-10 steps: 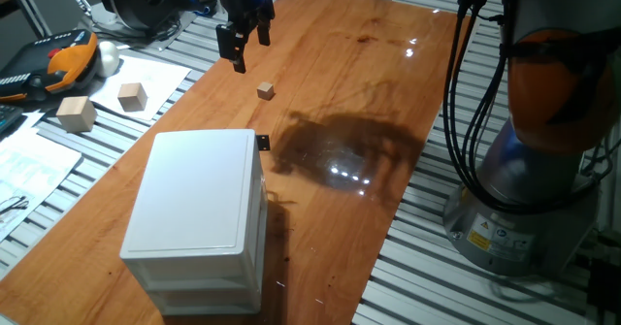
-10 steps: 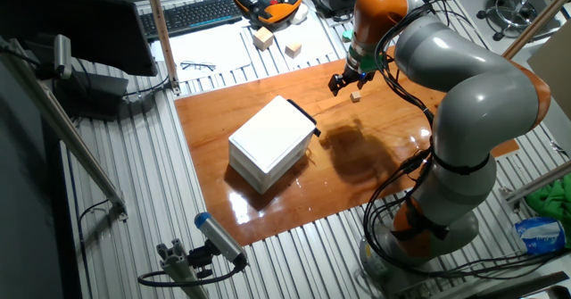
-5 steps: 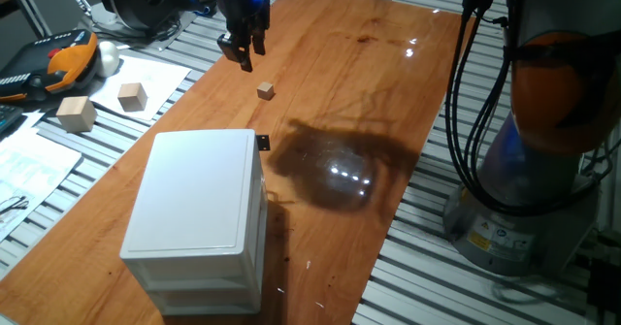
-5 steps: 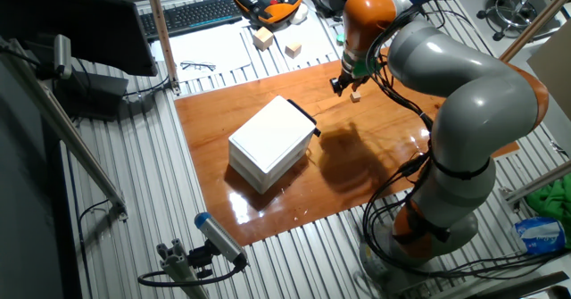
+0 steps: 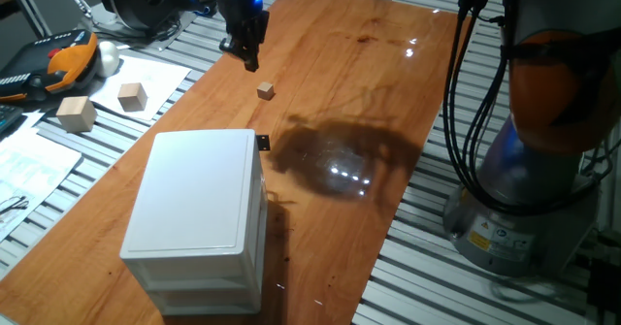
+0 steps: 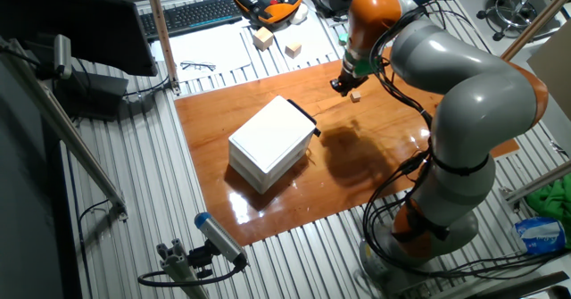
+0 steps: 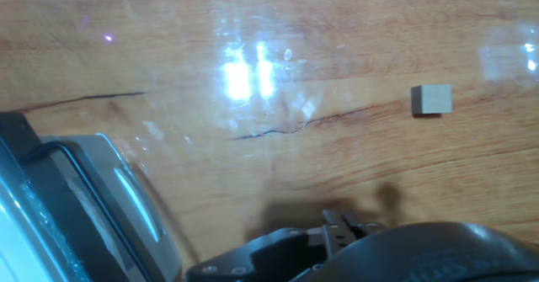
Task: Put things in the drawer
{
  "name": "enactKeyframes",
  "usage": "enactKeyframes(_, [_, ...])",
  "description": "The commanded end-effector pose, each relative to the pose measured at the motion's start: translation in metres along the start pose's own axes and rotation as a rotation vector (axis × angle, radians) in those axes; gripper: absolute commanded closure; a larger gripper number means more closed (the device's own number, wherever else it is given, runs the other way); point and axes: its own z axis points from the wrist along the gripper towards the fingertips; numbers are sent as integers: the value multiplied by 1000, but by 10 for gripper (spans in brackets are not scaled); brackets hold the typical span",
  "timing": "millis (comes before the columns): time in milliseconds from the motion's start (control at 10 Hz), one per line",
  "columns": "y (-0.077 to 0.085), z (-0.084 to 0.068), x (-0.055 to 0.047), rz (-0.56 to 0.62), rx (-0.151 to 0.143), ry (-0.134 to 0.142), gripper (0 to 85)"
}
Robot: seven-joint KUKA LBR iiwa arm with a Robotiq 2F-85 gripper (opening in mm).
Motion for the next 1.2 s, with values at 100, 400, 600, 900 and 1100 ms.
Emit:
enactKeyframes(100, [7, 5, 0, -6, -6, -10, 850])
enactKeyframes(400, [21, 2, -3, 20, -3, 0, 850])
enactKeyframes(600, [26, -2, -8, -52, 47, -11, 850])
enactKeyframes(900, [30, 5, -11, -170, -21, 3, 850])
enactKeyframes(1100, [36, 6, -8, -25, -76, 29, 850])
